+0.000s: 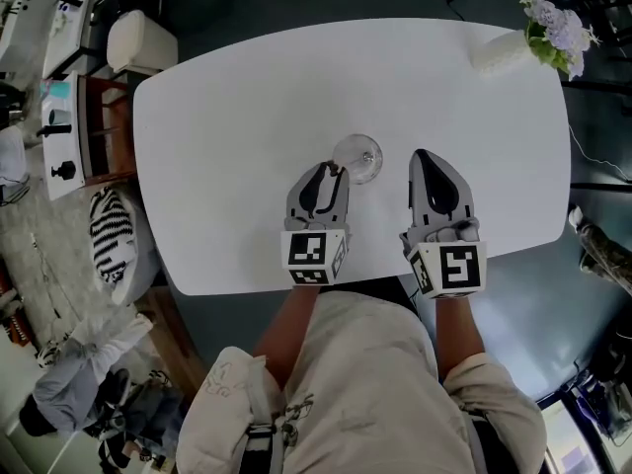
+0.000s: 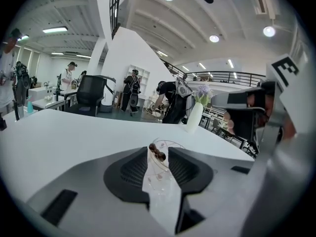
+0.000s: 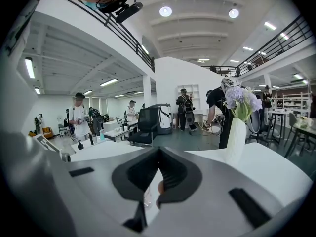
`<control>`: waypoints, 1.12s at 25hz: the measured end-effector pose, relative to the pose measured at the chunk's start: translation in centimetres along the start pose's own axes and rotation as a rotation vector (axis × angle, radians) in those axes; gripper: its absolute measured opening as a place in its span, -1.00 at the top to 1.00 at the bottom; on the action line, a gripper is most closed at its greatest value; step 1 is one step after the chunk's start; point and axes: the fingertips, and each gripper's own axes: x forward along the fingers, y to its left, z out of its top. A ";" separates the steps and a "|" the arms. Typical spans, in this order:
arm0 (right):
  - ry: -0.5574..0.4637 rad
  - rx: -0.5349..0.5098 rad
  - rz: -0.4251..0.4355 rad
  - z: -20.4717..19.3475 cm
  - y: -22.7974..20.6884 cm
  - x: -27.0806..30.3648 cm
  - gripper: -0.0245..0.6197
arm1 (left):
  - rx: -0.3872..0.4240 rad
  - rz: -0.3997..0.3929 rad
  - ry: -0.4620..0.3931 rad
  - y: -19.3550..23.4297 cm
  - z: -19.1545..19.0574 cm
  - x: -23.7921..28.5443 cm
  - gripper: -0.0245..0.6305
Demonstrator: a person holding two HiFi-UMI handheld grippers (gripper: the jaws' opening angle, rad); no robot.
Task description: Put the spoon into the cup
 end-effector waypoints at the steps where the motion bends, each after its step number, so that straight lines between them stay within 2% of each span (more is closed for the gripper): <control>1: -0.002 -0.002 -0.002 0.2 0.0 -0.2 0.96 | 0.000 0.001 -0.007 0.0 0.2 -0.2 0.52; 7: -0.034 -0.012 -0.001 1.9 0.3 -2.2 0.96 | 0.012 0.025 -0.042 -0.3 1.7 -2.2 0.50; 14: -0.103 -0.022 -0.001 3.8 -0.2 -5.8 0.96 | 0.074 0.069 -0.104 -2.0 4.0 -5.1 0.50; 21: -0.172 -0.039 -0.013 5.5 -0.6 -11.5 0.96 | 0.157 0.124 -0.198 -4.7 6.2 -10.6 0.50; 28: -0.271 -0.058 -0.040 7.5 -1.8 -17.1 0.96 | 0.256 0.167 -0.342 -8.3 9.7 -16.7 0.50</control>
